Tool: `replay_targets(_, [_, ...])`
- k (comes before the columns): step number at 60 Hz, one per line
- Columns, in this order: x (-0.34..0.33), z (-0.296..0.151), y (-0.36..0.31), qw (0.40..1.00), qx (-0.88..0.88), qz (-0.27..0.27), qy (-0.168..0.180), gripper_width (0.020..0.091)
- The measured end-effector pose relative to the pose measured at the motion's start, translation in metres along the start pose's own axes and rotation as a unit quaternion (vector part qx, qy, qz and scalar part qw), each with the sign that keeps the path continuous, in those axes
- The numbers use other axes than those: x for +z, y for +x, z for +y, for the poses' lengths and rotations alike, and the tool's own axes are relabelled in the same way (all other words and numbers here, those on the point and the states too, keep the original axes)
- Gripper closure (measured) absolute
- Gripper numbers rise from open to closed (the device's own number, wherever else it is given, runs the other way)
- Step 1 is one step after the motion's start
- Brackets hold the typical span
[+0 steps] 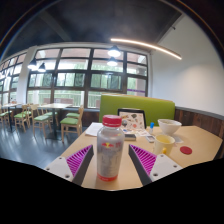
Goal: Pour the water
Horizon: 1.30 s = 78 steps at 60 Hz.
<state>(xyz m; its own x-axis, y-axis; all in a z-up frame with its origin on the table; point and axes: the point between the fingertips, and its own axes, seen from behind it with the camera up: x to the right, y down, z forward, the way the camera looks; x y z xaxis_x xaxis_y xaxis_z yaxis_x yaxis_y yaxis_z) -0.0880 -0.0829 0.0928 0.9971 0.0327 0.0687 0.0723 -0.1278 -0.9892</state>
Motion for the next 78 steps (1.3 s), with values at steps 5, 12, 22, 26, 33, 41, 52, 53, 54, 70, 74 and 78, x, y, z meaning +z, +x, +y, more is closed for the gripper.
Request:
replay_targets(5, [0.034, 0.001, -0.002, 1.000, 0.006, 0.002, -0.004, 0.0285])
replay_targets(12, [0.064, 0.007, -0.001, 1.000, -0.005, 0.011, 0.002, 0.0588])
replay_targets(22, [0.073, 0.001, 0.004, 1.000, -0.011, 0.020, 0.015, 0.0711])
replay_targets(26, [0.079, 0.002, 0.009, 1.000, -0.001, 0.020, 0.013, 0.0733])
replay_targets(33, [0.094, 0.005, 0.020, 0.999, 0.032, 0.010, 0.015, 0.0733])
replay_targets(41, [0.100, -0.027, 0.033, 0.977, 0.208, -0.026, 0.024, 0.0733])
replay_targets(52, [0.127, -0.061, 0.090, 0.815, 0.569, -0.103, 0.040, 0.0754])
replay_targets(53, [0.127, -0.063, 0.095, 0.792, 0.599, -0.109, 0.039, 0.0755])
replay_targets(54, [0.128, -0.064, 0.100, 0.769, 0.627, -0.116, 0.040, 0.0754])
replay_targets(70, [0.123, -0.073, 0.137, 0.468, 0.867, -0.162, 0.050, 0.0737])
replay_targets(74, [0.108, -0.080, 0.142, 0.436, 0.884, -0.157, 0.062, 0.0733])
replay_targets(78, [0.097, -0.079, 0.139, 0.427, 0.888, -0.159, 0.062, 0.0734])
